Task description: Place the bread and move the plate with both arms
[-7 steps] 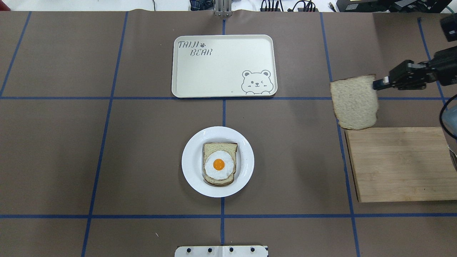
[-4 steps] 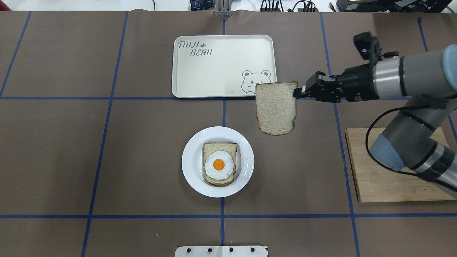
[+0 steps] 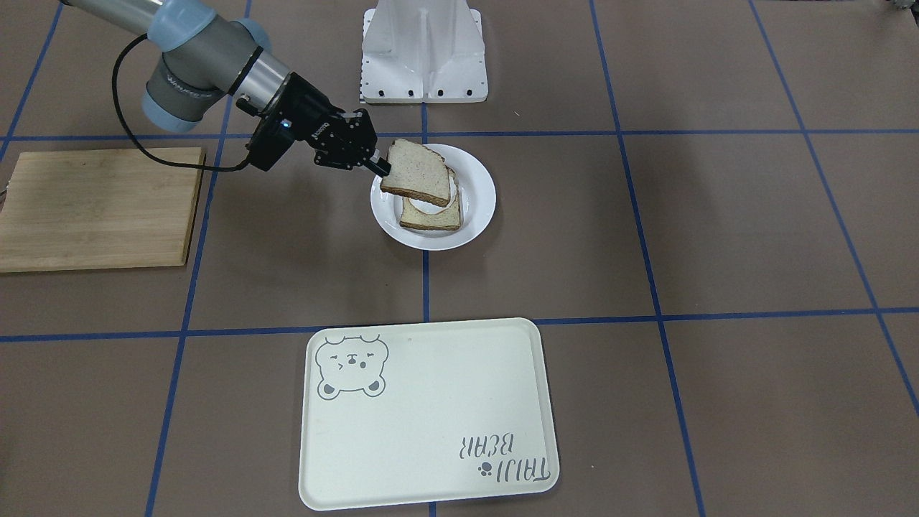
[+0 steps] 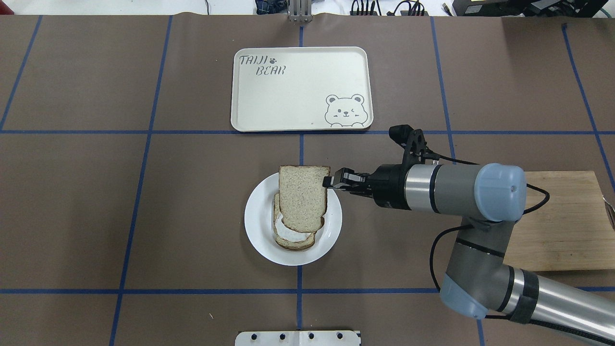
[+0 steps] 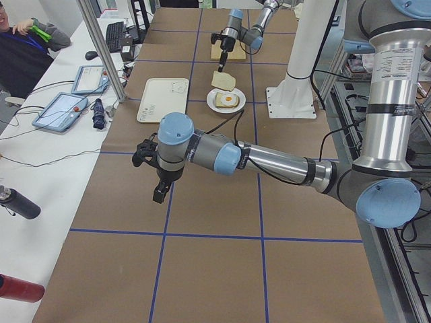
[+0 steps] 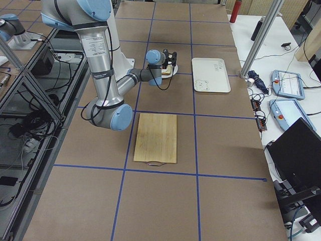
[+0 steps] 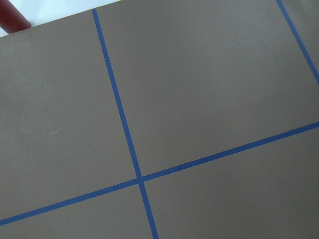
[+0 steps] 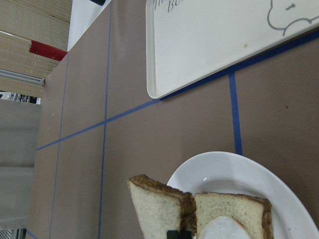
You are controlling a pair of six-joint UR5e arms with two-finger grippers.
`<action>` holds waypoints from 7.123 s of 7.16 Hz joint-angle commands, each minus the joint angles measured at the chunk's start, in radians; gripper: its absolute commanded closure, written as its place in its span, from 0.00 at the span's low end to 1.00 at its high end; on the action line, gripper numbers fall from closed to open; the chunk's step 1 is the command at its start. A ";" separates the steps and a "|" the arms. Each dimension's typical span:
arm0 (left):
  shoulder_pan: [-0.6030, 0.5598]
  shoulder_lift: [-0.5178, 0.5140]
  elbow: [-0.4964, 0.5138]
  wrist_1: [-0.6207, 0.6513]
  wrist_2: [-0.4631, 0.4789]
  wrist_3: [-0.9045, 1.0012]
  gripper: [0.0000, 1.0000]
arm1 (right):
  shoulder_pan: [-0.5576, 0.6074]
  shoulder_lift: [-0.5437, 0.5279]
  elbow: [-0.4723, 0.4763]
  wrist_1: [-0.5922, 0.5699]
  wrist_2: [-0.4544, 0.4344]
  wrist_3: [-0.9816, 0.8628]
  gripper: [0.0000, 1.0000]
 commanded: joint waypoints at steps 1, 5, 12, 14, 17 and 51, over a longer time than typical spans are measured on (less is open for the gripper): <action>0.000 0.000 0.001 0.000 -0.001 -0.005 0.01 | -0.058 0.007 -0.063 0.005 -0.052 -0.059 1.00; 0.000 0.000 0.001 0.000 -0.001 -0.005 0.01 | -0.090 0.039 -0.123 0.001 -0.095 -0.084 1.00; 0.000 0.000 0.002 -0.001 -0.006 -0.025 0.01 | -0.016 0.058 -0.146 -0.028 -0.078 -0.193 0.00; 0.000 -0.006 -0.019 -0.001 -0.018 -0.025 0.01 | 0.151 0.062 -0.038 -0.236 0.107 -0.192 0.00; 0.038 -0.037 -0.058 -0.122 -0.030 -0.032 0.01 | 0.474 0.042 -0.022 -0.567 0.403 -0.413 0.00; 1.213 -0.309 0.206 -1.055 0.611 -1.656 0.93 | 1.131 -0.462 0.062 -1.197 0.560 -1.744 0.00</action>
